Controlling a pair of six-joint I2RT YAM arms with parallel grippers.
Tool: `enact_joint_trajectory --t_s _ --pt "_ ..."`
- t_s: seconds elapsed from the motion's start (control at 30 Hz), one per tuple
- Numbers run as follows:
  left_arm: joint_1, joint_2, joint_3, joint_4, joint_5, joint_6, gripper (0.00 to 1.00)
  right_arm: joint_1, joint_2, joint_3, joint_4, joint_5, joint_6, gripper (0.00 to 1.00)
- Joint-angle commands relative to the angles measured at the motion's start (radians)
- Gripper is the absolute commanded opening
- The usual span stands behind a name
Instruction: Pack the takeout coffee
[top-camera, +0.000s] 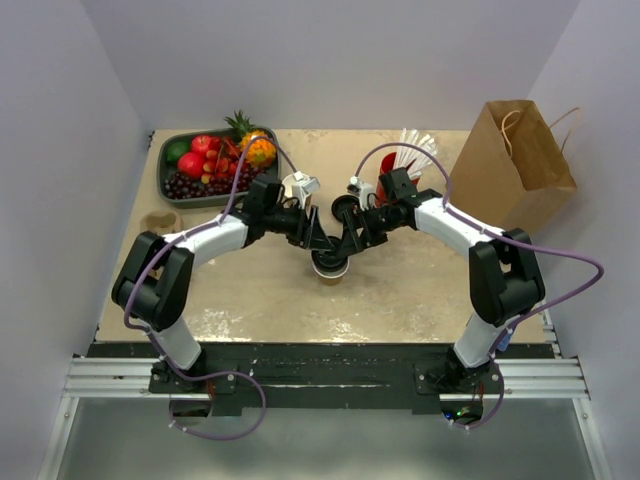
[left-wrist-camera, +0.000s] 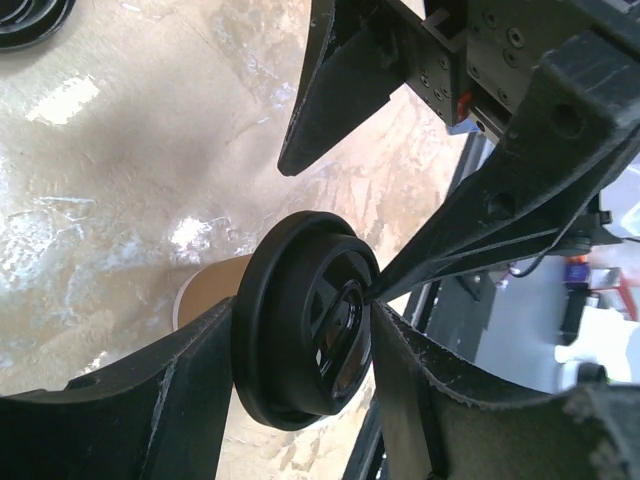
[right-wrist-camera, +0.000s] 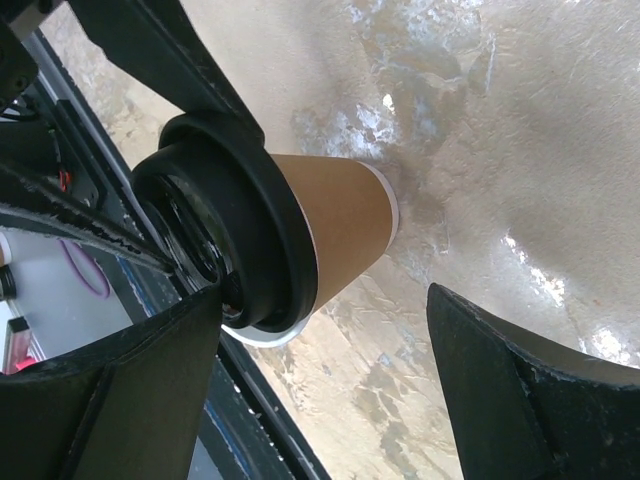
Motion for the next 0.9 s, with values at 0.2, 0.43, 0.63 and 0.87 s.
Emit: enact_joint_trajectory --t_s 0.2,0.43,0.63,0.87 --pt "-0.022 -0.085 0.073 -0.086 -0.121 0.169 0.58 0.006 -0.011 0.033 -0.014 -0.018 -0.028 0.84" --pt "-0.046 -0.08 0.08 -0.126 -0.2 0.232 0.59 0.004 -0.011 0.038 -0.014 -0.028 -0.026 0.83" --pt "-0.059 -0.095 0.082 -0.128 -0.259 0.271 0.59 0.006 -0.014 0.03 -0.014 -0.035 -0.028 0.83" --pt "-0.074 -0.115 0.093 -0.139 -0.28 0.316 0.59 0.006 -0.017 0.03 -0.014 -0.043 -0.028 0.82"
